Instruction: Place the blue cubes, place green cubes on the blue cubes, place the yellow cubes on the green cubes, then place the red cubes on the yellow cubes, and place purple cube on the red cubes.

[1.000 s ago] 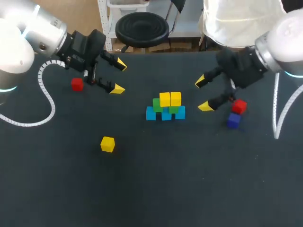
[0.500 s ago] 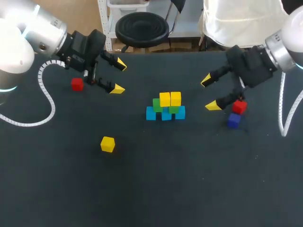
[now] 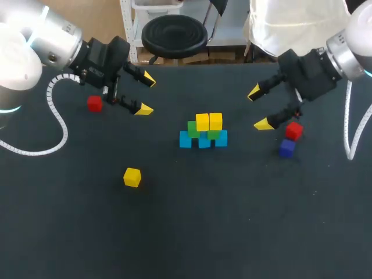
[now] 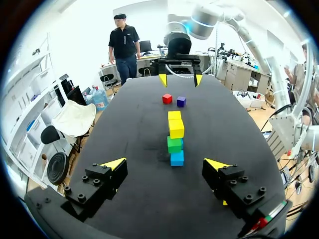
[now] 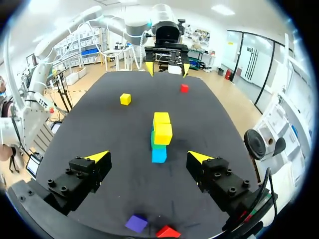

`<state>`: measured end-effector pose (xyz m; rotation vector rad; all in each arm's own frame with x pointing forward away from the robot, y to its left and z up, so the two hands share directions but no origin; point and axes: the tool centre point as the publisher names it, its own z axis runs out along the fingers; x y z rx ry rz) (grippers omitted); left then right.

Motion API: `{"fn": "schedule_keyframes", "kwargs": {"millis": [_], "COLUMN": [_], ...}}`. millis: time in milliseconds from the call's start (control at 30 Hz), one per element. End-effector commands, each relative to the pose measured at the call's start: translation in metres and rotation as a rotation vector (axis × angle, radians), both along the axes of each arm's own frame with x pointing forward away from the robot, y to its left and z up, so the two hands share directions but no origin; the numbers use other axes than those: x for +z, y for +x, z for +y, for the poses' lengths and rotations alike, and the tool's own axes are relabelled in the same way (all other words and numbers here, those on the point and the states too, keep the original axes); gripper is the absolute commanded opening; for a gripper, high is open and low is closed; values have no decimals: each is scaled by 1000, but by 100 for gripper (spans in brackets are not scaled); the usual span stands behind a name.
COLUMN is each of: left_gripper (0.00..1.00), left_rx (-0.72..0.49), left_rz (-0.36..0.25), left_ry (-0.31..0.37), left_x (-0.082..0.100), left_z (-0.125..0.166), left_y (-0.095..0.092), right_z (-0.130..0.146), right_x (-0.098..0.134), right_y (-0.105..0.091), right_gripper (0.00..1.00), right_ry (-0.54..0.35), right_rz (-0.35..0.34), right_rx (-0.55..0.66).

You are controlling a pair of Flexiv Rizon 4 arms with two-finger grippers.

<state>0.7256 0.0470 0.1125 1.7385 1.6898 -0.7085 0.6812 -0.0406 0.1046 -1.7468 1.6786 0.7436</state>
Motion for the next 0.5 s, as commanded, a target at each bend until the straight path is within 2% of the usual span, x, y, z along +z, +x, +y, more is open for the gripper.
{"fn": "schedule_keyframes", "kwargs": {"millis": [33,100,467,500], "left_gripper": [100,100,100,100], "left_rx": [-1,-1,-1,-41], "left_rz": [2,2,2,-14], "left_ry": [1,1,1,-6], "left_x": [0,0,0,2], "left_z": [0,0,0,-2], "left_y": [1,1,1,-3], "right_z": [-11,-13,-13,-13], "right_x": [1,0,0,0], "right_y": [10,12,12,12], "right_gripper": [100,100,100,100], "right_ry": [60,87,77,77], "right_rz": [1,0,9,9], "right_rx": [22,41,44,44]}}
